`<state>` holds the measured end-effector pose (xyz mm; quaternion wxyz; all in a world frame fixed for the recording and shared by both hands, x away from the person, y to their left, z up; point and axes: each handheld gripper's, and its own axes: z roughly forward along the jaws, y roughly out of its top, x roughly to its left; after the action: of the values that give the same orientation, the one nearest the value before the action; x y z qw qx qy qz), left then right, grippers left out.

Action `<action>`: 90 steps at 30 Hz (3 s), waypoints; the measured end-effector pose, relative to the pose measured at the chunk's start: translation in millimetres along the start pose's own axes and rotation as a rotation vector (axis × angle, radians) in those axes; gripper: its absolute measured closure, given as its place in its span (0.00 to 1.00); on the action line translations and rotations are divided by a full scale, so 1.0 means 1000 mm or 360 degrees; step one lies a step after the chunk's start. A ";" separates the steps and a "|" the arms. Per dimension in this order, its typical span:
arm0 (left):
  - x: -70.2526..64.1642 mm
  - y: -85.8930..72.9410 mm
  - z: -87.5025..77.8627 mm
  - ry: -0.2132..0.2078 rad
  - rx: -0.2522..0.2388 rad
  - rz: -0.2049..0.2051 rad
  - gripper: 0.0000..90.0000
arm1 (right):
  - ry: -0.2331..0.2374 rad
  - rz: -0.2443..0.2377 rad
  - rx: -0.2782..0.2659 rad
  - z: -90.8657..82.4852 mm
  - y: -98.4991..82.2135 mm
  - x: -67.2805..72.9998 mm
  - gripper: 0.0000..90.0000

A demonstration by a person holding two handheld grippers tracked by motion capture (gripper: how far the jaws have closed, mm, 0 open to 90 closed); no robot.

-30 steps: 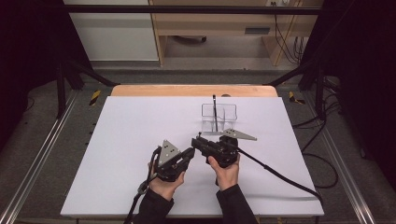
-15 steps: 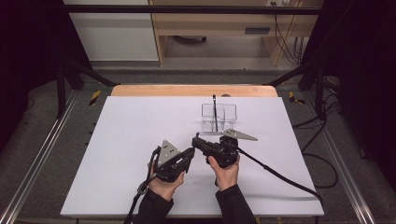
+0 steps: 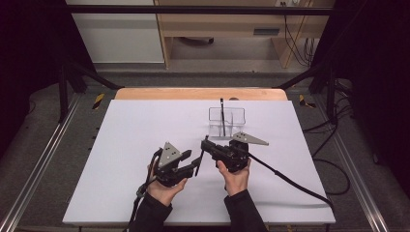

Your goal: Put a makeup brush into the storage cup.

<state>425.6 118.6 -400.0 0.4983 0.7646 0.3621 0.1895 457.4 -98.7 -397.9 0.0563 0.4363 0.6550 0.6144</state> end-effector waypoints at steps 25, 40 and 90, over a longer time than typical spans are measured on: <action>0.055 -0.018 -0.043 -0.0002 0.0065 0.0039 0.20 | -0.0130 -0.0198 -0.0033 -0.010 0.012 -0.004 0.93; 0.089 -0.038 -0.057 0.0112 0.0102 -0.0063 0.12 | -0.0226 -0.0325 -0.0071 -0.016 0.026 -0.013 0.93; 0.111 -0.046 -0.066 0.0148 0.0143 -0.0060 0.08 | -0.0496 -0.0474 -0.0217 -0.001 0.103 -0.034 0.93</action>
<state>439.9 253.4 -420.2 0.4495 0.7697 0.4074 0.1991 529.5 -134.8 -325.2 0.2762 0.4196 0.6524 0.5675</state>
